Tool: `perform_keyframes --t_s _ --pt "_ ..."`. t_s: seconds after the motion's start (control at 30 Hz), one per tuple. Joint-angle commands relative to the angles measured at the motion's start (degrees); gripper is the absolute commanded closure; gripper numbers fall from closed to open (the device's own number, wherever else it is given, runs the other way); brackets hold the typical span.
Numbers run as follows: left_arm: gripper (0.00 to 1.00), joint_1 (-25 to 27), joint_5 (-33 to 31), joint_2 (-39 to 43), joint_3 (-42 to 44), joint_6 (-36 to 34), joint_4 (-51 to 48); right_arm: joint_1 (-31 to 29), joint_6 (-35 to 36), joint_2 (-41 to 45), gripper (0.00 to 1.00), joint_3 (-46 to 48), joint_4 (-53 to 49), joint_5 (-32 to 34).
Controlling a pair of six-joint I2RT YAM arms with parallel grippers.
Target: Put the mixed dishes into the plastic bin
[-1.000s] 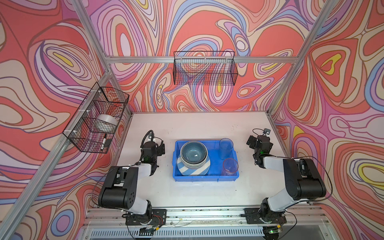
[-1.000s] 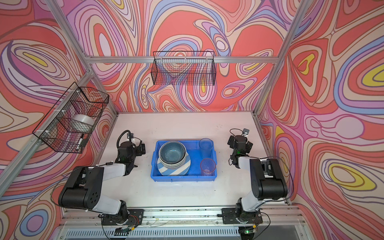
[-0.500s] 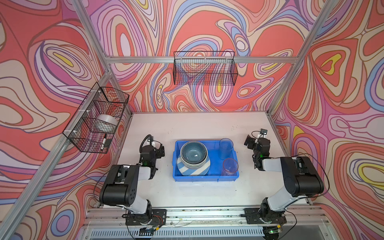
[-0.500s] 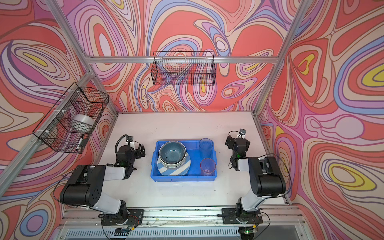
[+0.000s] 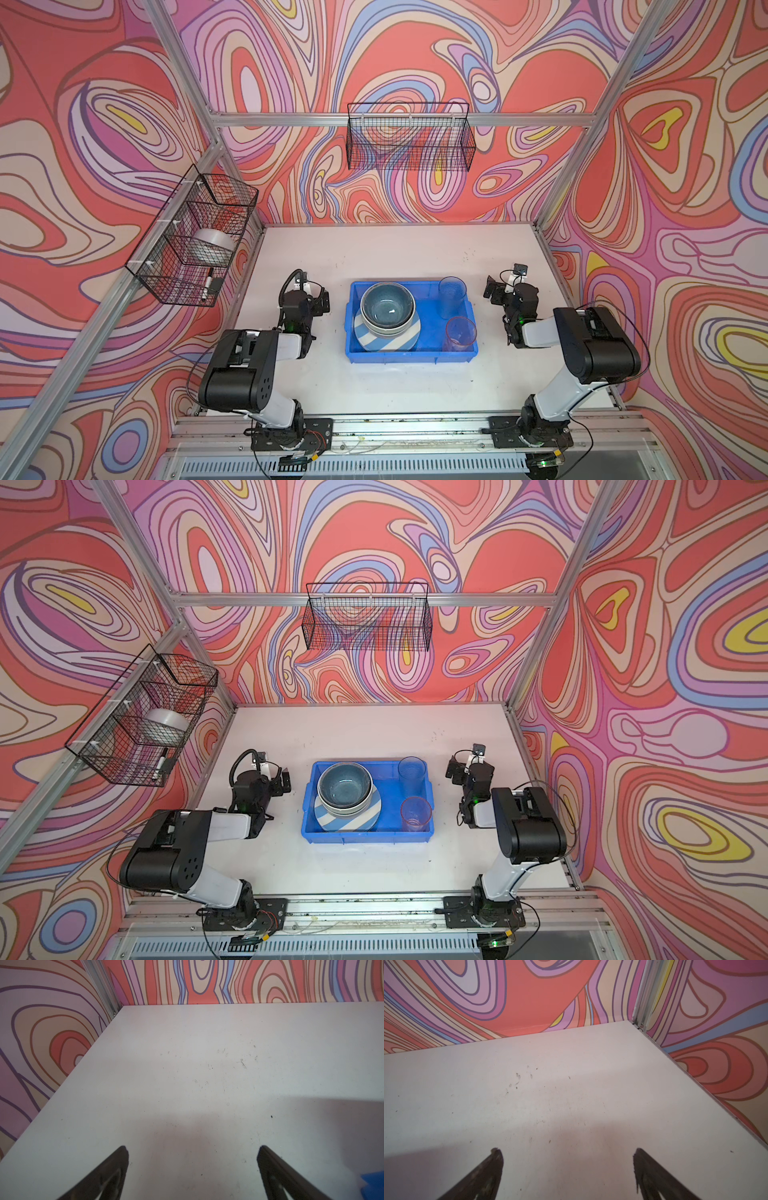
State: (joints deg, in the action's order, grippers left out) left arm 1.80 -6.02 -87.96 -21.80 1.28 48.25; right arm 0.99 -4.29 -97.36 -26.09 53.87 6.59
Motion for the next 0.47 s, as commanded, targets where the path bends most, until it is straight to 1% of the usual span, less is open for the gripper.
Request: perform_keyframes --t_s 0.0,0.43 --pt "0.0 -0.4 0.3 -0.2 0.4 -0.4 2.7 0.0 0.6 -0.8 0.01 0.1 2.5 -0.3" --pt "0.0 -0.4 0.0 -0.2 0.3 -0.1 2.6 0.0 0.6 -0.5 0.02 0.3 2.7 -0.4"
